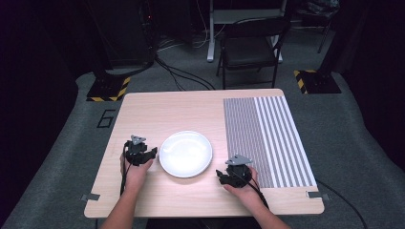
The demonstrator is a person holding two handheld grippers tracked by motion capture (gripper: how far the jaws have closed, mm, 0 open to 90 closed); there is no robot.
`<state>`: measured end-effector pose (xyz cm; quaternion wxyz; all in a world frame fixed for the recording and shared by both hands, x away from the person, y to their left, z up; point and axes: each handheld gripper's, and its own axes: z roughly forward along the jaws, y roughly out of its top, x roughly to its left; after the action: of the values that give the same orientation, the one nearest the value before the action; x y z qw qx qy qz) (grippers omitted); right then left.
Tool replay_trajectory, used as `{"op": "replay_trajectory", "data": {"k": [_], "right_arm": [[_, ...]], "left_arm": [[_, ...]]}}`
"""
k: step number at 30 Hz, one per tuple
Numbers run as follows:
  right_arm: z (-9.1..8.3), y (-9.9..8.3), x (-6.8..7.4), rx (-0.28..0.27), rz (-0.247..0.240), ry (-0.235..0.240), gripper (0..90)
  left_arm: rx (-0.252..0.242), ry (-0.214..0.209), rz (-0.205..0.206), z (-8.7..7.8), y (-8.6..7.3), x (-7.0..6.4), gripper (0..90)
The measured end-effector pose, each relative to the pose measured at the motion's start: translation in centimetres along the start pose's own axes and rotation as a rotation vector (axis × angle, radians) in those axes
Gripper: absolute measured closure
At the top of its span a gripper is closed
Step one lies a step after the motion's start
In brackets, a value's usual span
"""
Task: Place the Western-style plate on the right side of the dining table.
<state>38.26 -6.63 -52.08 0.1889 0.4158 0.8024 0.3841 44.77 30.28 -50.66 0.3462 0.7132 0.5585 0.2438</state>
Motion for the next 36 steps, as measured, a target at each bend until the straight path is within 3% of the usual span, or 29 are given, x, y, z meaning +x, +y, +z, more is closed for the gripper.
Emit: {"op": "replay_trajectory", "data": {"k": [3, 8, 16, 17, 24, 25, 29, 36], "right_arm": [[-0.2, 0.2, 0.0, -0.006, 0.006, -0.001, 41.9], [-0.1, 0.4, 0.2, 0.005, -0.003, -0.014, 43.5], [-0.2, 0.8, 0.4, 0.000, -0.009, -0.016, 48.8], [-0.1, 1.0, 0.3, -0.006, 0.015, -0.012, 50.2], [0.1, 1.5, 0.3, -0.005, 0.039, -0.023, 52.1], [0.1, 1.6, 0.2, -0.004, 0.040, -0.023, 51.9], [0.3, 2.0, 0.1, 0.000, 0.063, -0.022, 52.0], [0.7, 2.8, 0.4, 0.005, 0.054, -0.039, 51.5]], "left_arm": [[-0.001, -0.006, 0.007, -0.3, 0.4, -0.2, 50.3], [0.004, -0.058, -0.026, -0.4, 1.2, -0.5, 52.9], [0.033, -0.084, -0.046, -0.3, 2.2, -0.8, 54.9], [0.029, -0.088, -0.038, -0.2, 2.3, -0.9, 54.9], [0.005, -0.118, -0.033, -0.1, 2.5, -0.9, 53.6], [0.002, -0.134, -0.058, -0.2, 2.5, -0.7, 54.3], [0.012, -0.164, -0.078, -0.2, 2.4, -0.6, 58.4], [0.031, -0.217, -0.117, -0.1, 2.3, -0.9, 64.3]]}}
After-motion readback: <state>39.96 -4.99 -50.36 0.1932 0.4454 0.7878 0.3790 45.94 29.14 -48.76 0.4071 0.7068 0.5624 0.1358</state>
